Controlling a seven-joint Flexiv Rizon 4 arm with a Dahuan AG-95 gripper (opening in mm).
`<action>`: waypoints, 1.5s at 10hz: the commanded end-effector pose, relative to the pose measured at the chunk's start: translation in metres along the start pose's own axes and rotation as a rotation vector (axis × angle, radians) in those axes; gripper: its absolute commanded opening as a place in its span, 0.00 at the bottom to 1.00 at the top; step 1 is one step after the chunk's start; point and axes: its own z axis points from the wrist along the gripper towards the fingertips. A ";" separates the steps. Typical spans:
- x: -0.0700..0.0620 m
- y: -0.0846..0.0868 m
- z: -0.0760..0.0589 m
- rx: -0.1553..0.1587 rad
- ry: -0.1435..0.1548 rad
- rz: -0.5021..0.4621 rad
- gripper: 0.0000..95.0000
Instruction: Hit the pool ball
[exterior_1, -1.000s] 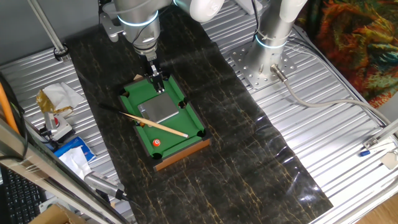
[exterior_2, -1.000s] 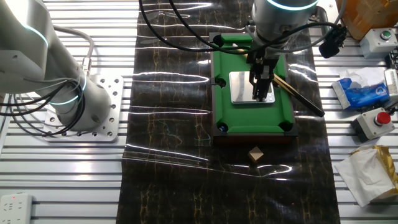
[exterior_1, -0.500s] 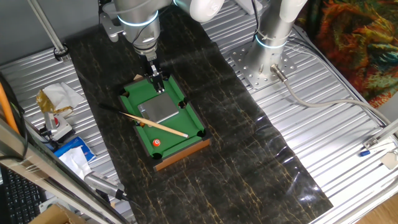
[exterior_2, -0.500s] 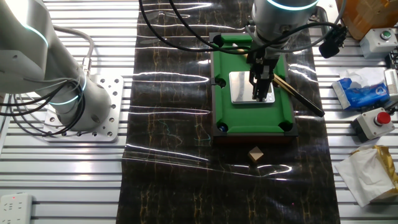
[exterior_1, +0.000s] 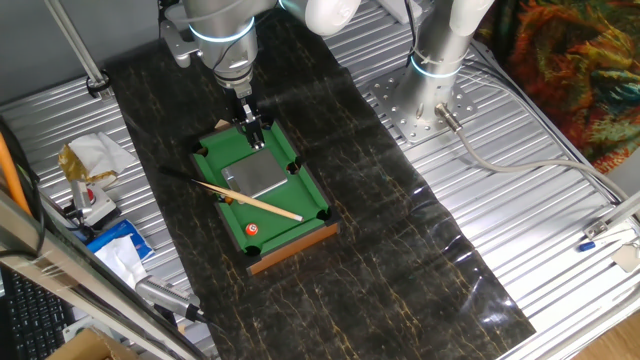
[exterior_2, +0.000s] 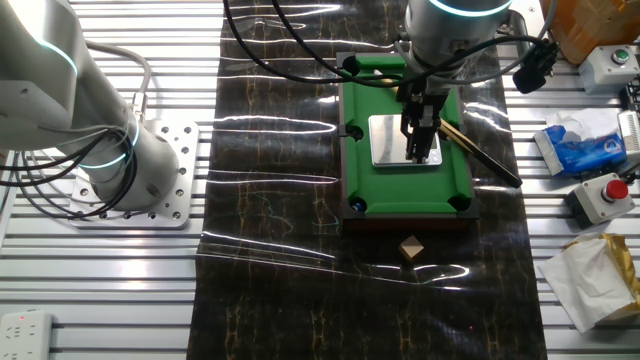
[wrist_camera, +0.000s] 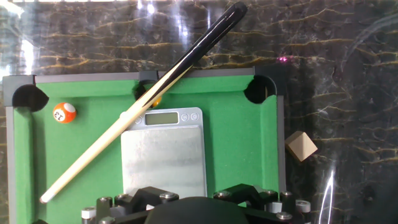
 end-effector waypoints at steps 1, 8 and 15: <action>0.000 0.000 0.000 0.000 0.000 0.000 0.00; 0.000 0.000 -0.001 -0.086 -0.099 -0.007 0.00; -0.028 -0.005 -0.014 0.281 0.011 -0.156 0.00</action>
